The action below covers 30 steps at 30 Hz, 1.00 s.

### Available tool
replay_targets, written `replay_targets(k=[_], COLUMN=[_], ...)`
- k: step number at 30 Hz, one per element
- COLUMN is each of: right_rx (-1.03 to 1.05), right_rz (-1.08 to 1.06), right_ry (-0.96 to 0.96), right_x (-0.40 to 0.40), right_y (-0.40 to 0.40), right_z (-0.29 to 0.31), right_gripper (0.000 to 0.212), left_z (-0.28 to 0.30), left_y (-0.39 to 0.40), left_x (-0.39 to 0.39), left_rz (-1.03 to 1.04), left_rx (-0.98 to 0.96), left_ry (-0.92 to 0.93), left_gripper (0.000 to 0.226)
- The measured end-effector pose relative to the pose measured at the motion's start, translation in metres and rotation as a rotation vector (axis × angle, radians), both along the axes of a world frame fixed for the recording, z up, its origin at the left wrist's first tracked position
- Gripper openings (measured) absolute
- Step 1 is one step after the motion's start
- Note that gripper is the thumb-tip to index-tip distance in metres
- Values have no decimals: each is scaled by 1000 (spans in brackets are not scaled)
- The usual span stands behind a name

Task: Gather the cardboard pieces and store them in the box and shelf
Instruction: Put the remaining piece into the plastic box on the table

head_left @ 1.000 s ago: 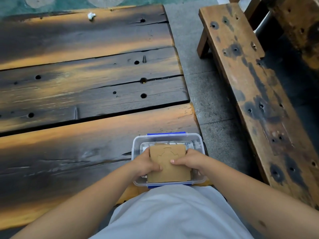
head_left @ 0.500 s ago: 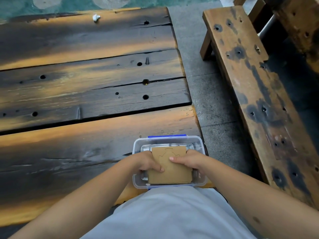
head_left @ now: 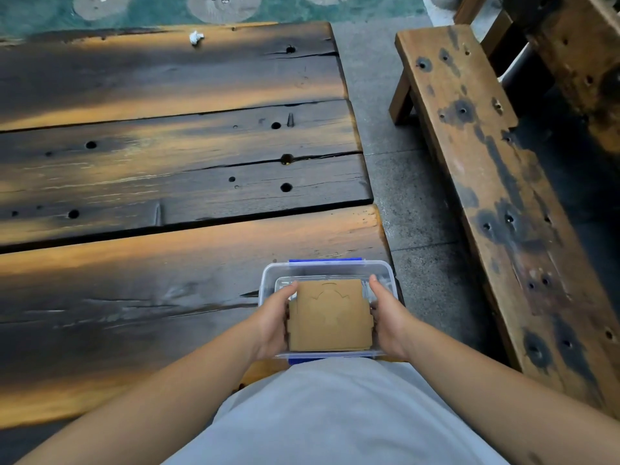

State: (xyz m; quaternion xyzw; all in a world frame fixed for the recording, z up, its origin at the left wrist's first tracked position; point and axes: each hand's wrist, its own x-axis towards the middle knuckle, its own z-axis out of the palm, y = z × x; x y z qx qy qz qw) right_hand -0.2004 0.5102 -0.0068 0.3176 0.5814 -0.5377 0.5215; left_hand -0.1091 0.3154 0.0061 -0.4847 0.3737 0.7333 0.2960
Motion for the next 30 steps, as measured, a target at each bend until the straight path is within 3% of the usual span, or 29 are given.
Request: replay_targets(k=[6, 13, 16, 20, 22, 26, 28, 30], right_rx=[-69, -81, 59, 216, 374, 536, 562, 536], right_rz=[-1, 145, 282, 408, 640, 1083, 1181, 1131], right_ry=[3, 46, 282, 870, 1064, 987, 966, 1023], right_x=[3, 7, 8, 13, 19, 42, 50, 52], right_y=[-1, 0, 5, 25, 39, 62, 69, 70], right_z=[4, 21, 32, 41, 38, 13, 1, -6], right_gripper=[78, 78, 88, 68, 76, 113, 99, 63], left_z=[7, 23, 32, 26, 17, -9, -19, -22], left_y=[3, 7, 7, -3, -7, -11, -14, -16], left_x=[0, 0, 8, 38, 54, 79, 87, 89], left_rz=[-4, -81, -242, -472, -682, -1136, -1170, -1157], left_rx=[14, -125, -414, -912, -1078, -1306, -1329, -1335], left_ry=[21, 37, 179, 515, 545, 416, 425, 439], left_gripper=[69, 51, 60, 79, 88, 109, 99, 84])
